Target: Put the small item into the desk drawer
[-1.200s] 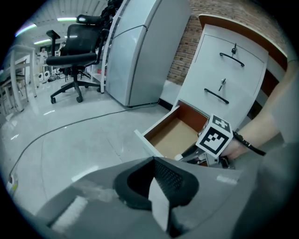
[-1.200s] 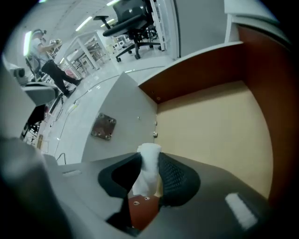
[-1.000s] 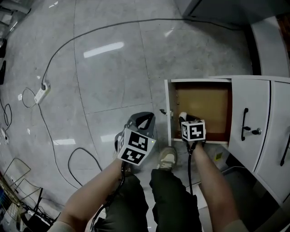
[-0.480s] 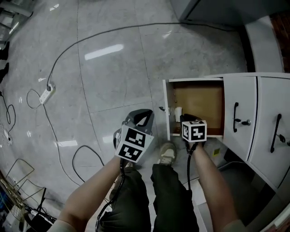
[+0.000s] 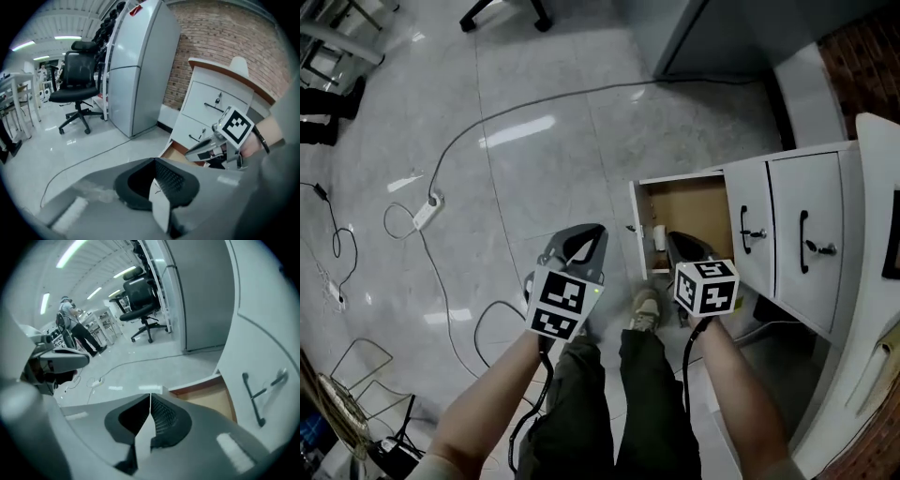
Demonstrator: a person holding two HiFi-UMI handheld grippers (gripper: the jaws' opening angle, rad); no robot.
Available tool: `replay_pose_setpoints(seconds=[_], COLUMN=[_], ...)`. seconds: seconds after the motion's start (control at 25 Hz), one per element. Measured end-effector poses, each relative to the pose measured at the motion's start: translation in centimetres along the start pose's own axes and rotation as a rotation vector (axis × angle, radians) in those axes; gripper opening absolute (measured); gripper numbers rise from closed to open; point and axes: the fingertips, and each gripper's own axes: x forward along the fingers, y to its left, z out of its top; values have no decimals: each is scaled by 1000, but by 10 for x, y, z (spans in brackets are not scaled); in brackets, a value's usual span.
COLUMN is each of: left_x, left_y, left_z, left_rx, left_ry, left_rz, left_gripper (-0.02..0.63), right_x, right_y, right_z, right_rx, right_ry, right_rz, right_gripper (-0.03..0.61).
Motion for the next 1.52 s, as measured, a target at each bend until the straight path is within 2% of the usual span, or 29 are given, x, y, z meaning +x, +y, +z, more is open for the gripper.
replay_pose_setpoints(seconds=[0.28,0.6,0.84,1.0,1.12,1.24,1.52], left_x=[-98,-212,-291,-342,-381,-419,-498], left_y=[-14,-46,-58,-66,-70,-74,-95], left_z=[87,168,225,269,306,341,404], left_rx=[69,147,58,78,62,138,268], left_ry=[-93,-182,-280,-354,-422,-481,-581], left_rz=[33,62,86,119,156,187,218], left_gripper=[3,3,3,3,3,3,3], right_x=[-120,-252,-343,-399,-439,-476,-564], right_y=[77,157,213,251,278,303,342], right_z=[83,143,196,234,260,283,326], right_rx=[-53,-94,-160,-265,-348,-400,-404], right_ry=[-169,-293,-361,-442,-508,-573,-728], right_rz=[63,142,210,240,243,258,321], right_gripper=[5,5,5,5,5,5,4])
